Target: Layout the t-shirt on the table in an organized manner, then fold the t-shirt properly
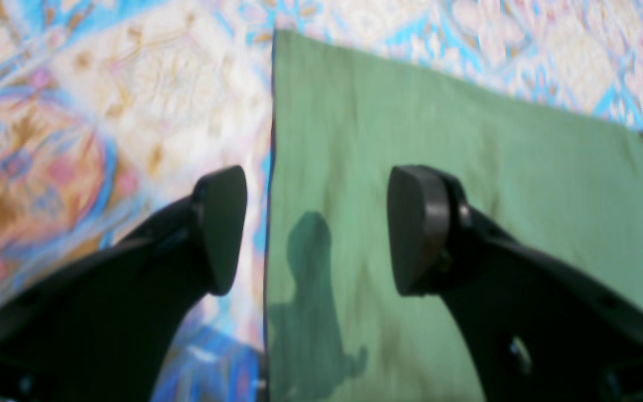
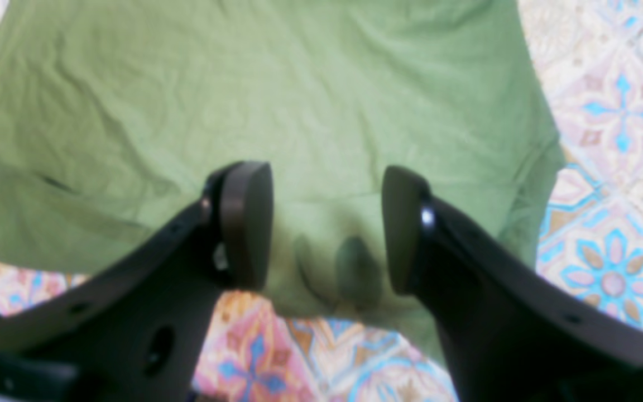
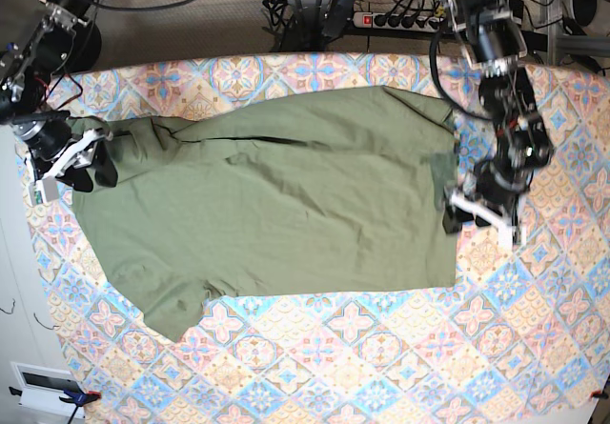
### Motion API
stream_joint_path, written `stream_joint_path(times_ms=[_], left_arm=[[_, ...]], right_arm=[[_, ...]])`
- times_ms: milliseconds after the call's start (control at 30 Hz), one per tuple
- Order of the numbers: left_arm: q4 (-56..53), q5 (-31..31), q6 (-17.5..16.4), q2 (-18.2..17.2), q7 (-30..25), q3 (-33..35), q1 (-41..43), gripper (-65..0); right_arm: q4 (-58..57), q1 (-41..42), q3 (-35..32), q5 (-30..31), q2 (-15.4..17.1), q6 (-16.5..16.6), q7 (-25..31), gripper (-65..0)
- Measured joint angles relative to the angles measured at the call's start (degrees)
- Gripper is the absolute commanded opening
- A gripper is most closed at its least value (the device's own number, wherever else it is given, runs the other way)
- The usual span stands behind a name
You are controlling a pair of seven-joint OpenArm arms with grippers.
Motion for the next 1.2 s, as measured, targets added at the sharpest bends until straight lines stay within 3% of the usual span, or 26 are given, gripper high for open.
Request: stream_joint_path(times_ms=[200,300,433,533,767,967,1200], left_arm=[[16.90,-7.52,0.52,-2.69,0.74,-4.61,19.85,-25.8],[20.92,-11.72,-0.24,-2.64,0.81,-6.56,26.67,-25.8],[21.33,-12.41,0.31,-2.93,0.81,-8.09,32.44,-25.9],[20.74,-12.37,0.09,-2.93,0.63,-6.88,32.94,-29.9],[19.12,-5.70,0.07,-3.28,0.57,0.76,30.97,-44.6],[19.06,0.17,0.07,-2.82,0.61,4.11,29.27,-46.0],[18.56,0.46,0.00,-3.13,0.31,4.09,28.65,-46.0]], right_arm=[[0.59,-2.99,2.54,-0.81,0.13,-0.15,-1.14,-34.7],[0.81,-2.49,2.36,0.11,0.02,0.20,-0.26,-34.7],[0.79,-2.99,2.38,-0.31,0.02,0.13,-0.87,-34.7],[0.79,-2.93,2.36,-0.09,0.04,0.20,-0.76,-34.7],[0.79,-2.99,2.38,-0.09,0.02,0.17,-0.83,-34.7],[0.79,-2.97,2.40,-0.15,0.04,0.17,-0.85,-34.7],[0.79,-2.97,2.40,0.02,0.04,0.17,-0.83,-34.7]])
